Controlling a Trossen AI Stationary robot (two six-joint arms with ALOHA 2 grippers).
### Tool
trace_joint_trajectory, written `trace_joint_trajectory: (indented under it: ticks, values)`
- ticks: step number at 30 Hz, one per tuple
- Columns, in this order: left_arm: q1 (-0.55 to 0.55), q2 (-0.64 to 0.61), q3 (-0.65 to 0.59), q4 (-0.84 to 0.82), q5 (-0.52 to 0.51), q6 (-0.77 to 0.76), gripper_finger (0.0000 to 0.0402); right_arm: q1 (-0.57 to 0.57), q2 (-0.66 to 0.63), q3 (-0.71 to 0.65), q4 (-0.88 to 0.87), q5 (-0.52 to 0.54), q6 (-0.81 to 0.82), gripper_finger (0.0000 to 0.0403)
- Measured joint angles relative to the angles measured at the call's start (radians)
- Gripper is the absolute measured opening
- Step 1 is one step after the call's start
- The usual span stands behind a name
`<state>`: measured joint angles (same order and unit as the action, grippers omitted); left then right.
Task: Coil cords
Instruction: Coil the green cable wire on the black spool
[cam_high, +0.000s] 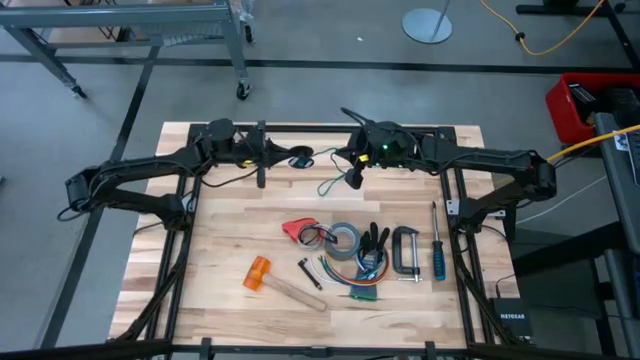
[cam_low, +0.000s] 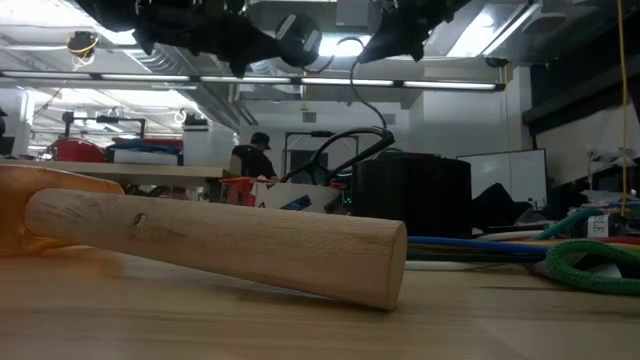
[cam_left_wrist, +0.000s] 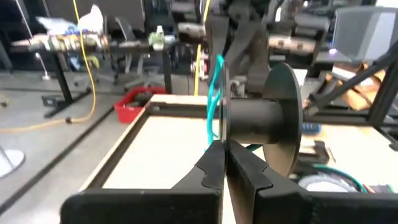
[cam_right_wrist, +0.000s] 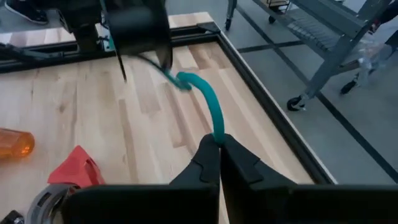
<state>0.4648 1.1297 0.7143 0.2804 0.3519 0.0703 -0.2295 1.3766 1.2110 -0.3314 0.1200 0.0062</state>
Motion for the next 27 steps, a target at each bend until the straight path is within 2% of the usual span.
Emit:
trace_joint_trajectory:
  ticks: [6, 13, 27]
  values:
    - [0.000, 0.000, 0.000, -0.062, -0.025, 0.001, 0.0000, 0.000, 0.000, 0.000, 0.063, -0.094, 0.028, 0.0000]
    - [0.000, 0.021, 0.000, -0.087, -0.052, -0.002, 0.0000, 0.000, 0.000, 0.000, 0.111, -0.139, 0.123, 0.0000]
    - [-0.019, 0.121, 0.000, -0.017, -0.134, 0.010, 0.0000, 0.000, 0.062, 0.000, 0.187, -0.253, 0.259, 0.0000]
